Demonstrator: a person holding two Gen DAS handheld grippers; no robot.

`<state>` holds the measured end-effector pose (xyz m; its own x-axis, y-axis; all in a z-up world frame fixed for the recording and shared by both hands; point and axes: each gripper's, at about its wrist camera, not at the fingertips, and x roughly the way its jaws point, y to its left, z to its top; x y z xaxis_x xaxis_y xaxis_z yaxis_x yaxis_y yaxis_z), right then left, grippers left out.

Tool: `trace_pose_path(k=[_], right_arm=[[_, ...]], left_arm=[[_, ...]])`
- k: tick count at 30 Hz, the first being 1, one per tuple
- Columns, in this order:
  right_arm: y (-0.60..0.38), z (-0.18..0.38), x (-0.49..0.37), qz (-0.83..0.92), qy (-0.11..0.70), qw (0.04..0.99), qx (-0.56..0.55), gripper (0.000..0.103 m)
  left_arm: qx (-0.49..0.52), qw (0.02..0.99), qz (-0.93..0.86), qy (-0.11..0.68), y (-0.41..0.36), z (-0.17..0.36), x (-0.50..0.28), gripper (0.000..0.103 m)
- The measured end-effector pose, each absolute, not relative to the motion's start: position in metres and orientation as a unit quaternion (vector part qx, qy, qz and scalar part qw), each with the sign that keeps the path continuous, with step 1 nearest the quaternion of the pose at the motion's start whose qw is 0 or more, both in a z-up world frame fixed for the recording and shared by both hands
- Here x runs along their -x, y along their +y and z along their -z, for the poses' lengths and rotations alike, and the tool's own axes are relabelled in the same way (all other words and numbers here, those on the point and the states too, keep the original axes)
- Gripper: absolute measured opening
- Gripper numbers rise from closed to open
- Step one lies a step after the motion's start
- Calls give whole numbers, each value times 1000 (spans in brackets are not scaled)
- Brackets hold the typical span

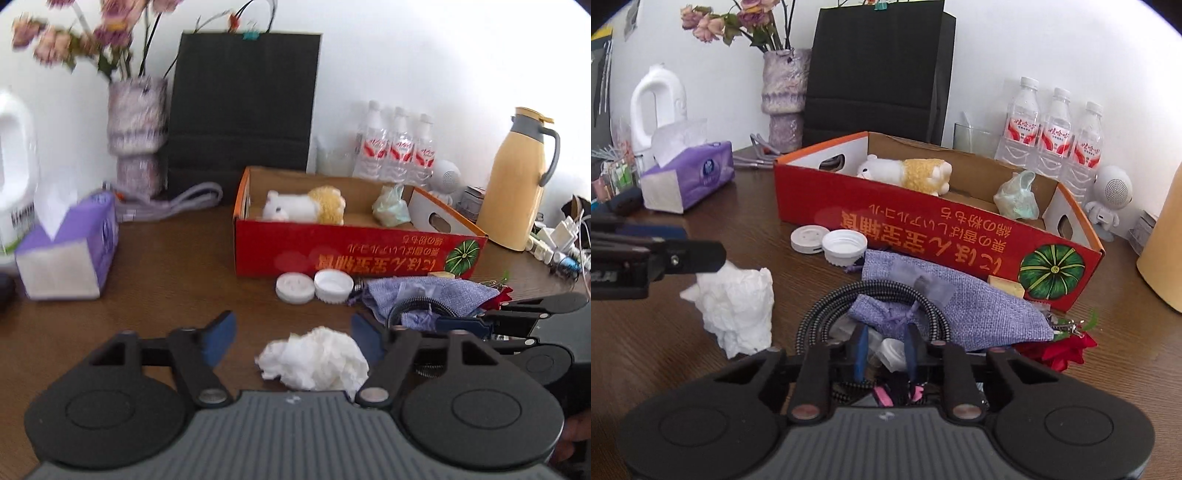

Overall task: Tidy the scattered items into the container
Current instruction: 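Grasp the crumpled tissue with the left gripper while the right grasps a bottle cap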

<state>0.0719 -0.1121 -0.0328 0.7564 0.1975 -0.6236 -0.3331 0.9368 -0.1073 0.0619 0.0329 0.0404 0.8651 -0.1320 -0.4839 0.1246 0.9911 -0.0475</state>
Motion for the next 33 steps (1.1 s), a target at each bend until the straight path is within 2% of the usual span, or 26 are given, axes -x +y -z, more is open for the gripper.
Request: trace_pose_path(k=[3,8,9,11,12,15,21,33], right_arm=[[-111,32,-72,-142,324,929,107,22],[-115,28,-75,-146,342,924,92,22],[-115,29,-76,-146,343,923,95,21],[-114,29,-77,-145,350,920,97,22],[-113,30,-79,-145,354,919,98,21],[-112,30,-82,-152,365,914,96,17],[-121,21,-87,-160,381,909,56,11],[-153,-18,-52,-132,310,941,-18,10]], left_arm=[[-17,962,85,259,25,-35,-69,84],[-34,948,93,302,17,-13,-85,83],[-36,946,94,307,17,-10,-86,82],[-36,943,100,316,17,-6,-88,71],[-33,941,103,319,17,-4,-89,59],[-25,942,110,317,19,-3,-88,40],[-12,943,114,312,20,-3,-87,34],[10,952,97,292,23,-20,-67,25]])
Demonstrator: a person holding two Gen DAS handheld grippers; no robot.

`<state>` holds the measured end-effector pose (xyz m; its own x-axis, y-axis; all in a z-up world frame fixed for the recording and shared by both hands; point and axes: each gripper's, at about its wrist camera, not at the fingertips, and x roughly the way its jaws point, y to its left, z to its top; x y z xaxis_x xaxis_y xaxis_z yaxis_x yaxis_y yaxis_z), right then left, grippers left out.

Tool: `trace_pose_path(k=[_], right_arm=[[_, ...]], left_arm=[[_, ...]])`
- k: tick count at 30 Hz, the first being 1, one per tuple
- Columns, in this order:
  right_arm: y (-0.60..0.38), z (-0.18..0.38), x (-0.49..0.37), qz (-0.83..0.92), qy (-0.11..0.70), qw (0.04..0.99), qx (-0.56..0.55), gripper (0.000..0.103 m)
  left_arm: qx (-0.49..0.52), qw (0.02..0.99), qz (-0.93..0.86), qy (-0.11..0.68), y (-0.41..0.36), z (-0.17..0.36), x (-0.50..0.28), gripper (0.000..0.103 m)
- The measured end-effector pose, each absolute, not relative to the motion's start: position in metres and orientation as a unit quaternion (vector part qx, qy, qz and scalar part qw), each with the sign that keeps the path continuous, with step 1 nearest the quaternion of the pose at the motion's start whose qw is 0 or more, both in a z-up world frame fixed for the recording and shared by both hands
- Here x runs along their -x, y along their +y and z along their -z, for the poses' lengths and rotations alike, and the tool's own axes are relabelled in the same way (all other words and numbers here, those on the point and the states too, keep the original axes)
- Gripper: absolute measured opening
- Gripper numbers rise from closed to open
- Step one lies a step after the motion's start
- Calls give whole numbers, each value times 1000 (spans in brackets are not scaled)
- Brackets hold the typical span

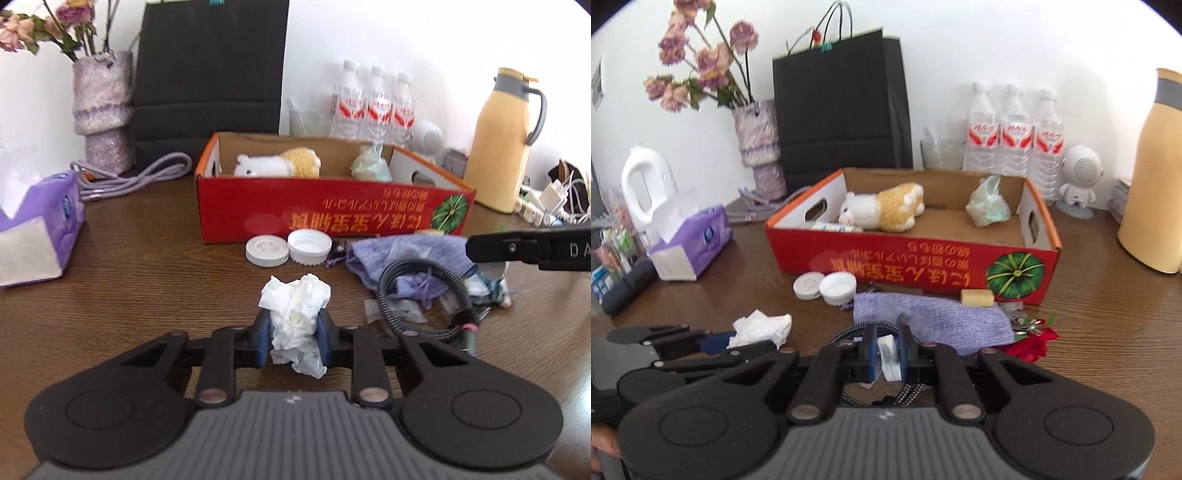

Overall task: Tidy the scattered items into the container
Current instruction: 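Grasp the crumpled tissue with the left gripper while the right grasps a bottle cap, then drop the crumpled tissue and bottle cap into the box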

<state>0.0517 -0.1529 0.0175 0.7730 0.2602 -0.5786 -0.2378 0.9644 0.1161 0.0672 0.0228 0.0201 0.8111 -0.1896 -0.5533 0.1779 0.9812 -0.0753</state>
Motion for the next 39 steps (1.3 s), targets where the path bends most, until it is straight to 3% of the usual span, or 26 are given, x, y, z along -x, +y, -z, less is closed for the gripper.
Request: trace_pose_path(k=[12,22,32,39], right_arm=[[-163,-14,29,-129,276,951,-46,11],[-171,-30,43,-118,257,958,-43,11],[-193,-84,-48,-109,205,972,-25,11],[-208,-100,-183,-112,258,960,-5,11]], left_arm=[[21,967,86,239,-3,-56,23,25],[28,969,126,213,-8,-77,29,26],[-16,975,125,184,-21,-123,-113,25],[-2,947,144,288,-28,-106,-252,26]])
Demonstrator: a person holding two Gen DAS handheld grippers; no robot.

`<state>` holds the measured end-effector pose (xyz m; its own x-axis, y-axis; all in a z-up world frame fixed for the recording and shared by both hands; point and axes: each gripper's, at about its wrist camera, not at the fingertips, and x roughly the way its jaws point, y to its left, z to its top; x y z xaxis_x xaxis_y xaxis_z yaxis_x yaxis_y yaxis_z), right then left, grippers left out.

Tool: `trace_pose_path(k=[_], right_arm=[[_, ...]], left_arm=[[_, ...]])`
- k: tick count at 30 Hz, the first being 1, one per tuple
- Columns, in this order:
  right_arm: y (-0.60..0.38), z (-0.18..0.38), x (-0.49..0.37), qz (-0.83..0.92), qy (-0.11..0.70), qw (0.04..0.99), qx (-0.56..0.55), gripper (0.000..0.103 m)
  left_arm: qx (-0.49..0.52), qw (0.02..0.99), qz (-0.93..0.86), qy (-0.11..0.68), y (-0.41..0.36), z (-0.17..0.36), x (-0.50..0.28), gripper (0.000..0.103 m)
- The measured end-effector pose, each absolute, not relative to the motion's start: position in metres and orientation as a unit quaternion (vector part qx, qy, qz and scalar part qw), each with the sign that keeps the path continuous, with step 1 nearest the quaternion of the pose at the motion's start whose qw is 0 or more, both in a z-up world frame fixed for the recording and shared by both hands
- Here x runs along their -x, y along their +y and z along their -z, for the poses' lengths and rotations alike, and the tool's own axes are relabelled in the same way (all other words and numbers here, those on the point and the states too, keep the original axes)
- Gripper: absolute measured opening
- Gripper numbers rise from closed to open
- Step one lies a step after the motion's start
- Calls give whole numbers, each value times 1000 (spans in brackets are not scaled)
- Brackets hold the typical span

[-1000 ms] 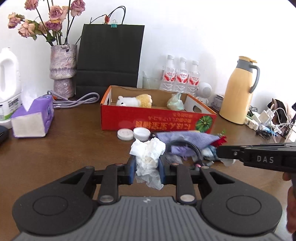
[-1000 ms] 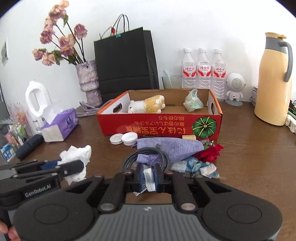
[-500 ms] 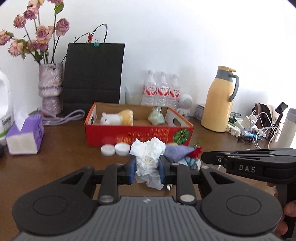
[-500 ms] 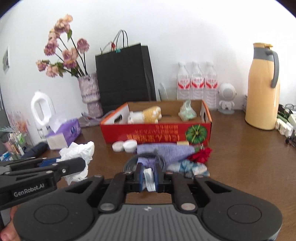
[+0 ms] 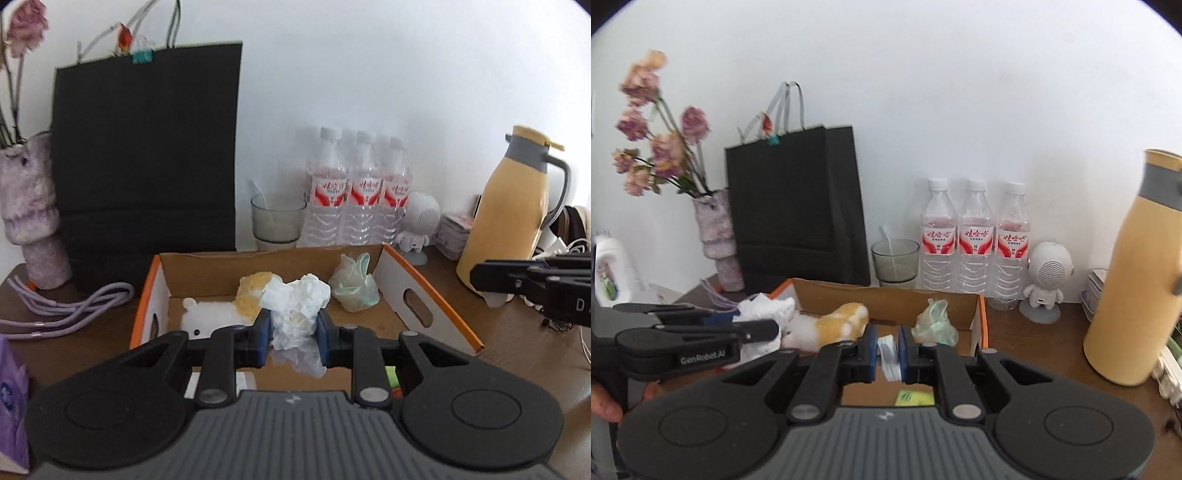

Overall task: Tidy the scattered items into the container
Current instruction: 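Drop the crumpled tissue and bottle cap into the box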

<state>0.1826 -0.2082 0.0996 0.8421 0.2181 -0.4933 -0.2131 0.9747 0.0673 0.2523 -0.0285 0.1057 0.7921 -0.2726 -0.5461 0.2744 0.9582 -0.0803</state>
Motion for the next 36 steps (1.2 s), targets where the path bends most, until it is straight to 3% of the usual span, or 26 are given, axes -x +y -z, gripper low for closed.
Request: trace_pose_path(k=[8,12,15,17,28,32,36], right_arm=[[-193,-46,-293,-65,393,914,73,11],[-177,-15,-312,-51,441,886,131,12],[-174,-10,-317,-49,455,879,134,26],[-177,-15,-316,-57,457,879,119,30],[-197,-99,-275,-67,444,893,40,58],[-200,-122,-250,-59,428,901,31,63],[-195,-122,-212,-34,387,921,25,77]], left_arm=[[-20,904,166,394,-53,-52,-314,29],[-35,898,188,397,-56,-48,-313,48],[-39,900,179,396,-52,-56,-311,57],[-41,901,172,397,-47,-63,-310,60],[-57,916,99,384,-18,-134,-278,93],[-52,926,71,366,-7,-153,-253,97],[-33,952,37,301,-1,-161,-212,103]])
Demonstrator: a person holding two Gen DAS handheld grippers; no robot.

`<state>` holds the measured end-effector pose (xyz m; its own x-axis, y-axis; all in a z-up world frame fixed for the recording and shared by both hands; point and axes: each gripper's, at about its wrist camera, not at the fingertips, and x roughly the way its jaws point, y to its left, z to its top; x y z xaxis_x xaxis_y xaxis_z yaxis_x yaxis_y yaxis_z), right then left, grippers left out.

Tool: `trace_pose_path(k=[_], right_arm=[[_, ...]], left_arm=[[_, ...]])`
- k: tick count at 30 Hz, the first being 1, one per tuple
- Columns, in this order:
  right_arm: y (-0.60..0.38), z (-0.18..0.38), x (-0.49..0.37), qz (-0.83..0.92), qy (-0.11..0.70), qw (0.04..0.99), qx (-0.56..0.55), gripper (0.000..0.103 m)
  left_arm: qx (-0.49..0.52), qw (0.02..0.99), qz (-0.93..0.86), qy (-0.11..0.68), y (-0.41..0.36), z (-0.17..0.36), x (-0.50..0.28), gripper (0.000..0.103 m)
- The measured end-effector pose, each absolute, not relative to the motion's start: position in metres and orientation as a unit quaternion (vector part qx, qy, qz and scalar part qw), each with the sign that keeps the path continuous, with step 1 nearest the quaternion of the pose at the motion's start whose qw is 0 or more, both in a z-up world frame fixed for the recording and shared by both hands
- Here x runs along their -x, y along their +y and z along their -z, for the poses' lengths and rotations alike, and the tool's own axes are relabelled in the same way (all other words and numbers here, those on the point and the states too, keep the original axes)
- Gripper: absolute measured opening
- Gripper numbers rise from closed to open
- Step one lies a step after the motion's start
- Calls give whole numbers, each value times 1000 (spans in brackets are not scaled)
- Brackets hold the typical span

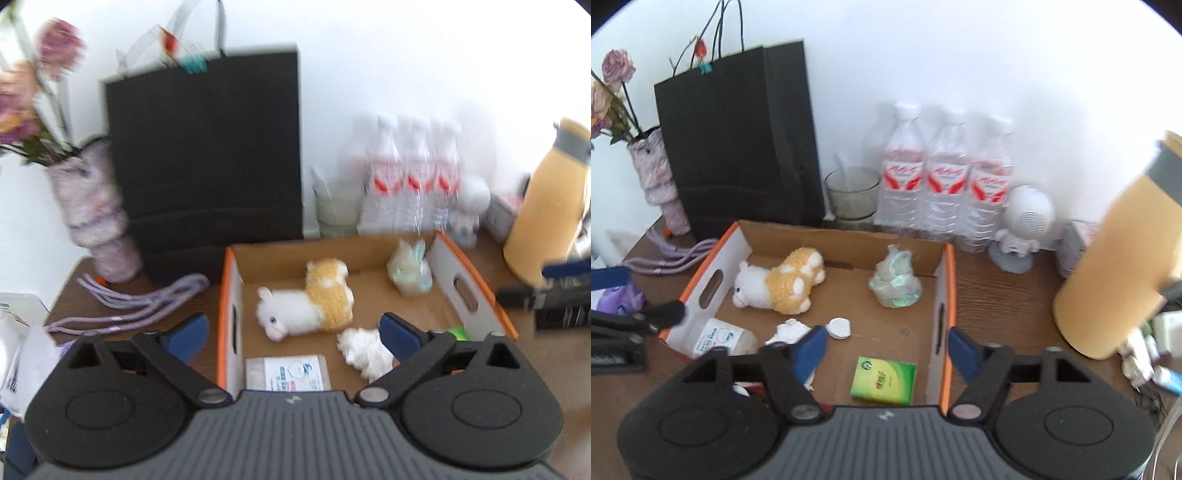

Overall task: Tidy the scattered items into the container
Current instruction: 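Drop the crumpled tissue and bottle cap into the box, then withdraw both tools from the box, then grasp the braided cable with the left gripper while the right grasps a small clear packet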

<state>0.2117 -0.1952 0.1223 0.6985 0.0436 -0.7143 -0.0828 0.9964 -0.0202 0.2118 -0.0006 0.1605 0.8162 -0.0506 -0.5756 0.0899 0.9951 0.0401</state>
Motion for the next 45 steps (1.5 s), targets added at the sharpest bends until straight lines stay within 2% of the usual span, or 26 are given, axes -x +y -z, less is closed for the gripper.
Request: trace_pose_path(k=[7,11,17,20,25,32,34,35,37,39,42,44,45], right_arm=[[-184,-98,-126,-57,232,971,-5,78],[-179,-93,-89,-47,184,982,-6,81],[-177,-89,-31,-41,170,984,-12,83],[-176,-71,18,-50,170,984,-23,87],[-180,-31,89,-49,212,975,-44,87],[-183,-8,117,-37,232,971,-45,87],[-184,-9,107,-38,232,971,-41,86],[-185,-9,101,-37,231,972,-36,85],[-189,-9,86,-39,232,971,-32,82],[-195,-8,69,-38,238,970,-34,69],[-203,-4,43,-35,250,967,-38,52],[-209,-3,30,-35,254,966,-44,48],[-211,-2,25,-36,255,965,-45,48]], left_arm=[[2,985,24,169,1,-145,-124,103],[-1,991,30,133,-5,-142,-91,103],[9,990,19,137,-3,-128,-32,103],[23,987,38,152,0,-105,13,103],[7,979,67,192,0,-60,75,103],[7,973,88,213,-11,-47,70,103],[8,971,92,221,-15,-46,54,98],[7,970,94,222,-17,-46,45,96],[6,969,95,228,-20,-46,21,81],[5,966,99,239,-24,-47,-8,72],[-14,959,124,254,-34,-43,-53,69],[-45,952,141,268,-45,-37,-77,67],[-54,948,145,278,-49,-33,-87,62]])
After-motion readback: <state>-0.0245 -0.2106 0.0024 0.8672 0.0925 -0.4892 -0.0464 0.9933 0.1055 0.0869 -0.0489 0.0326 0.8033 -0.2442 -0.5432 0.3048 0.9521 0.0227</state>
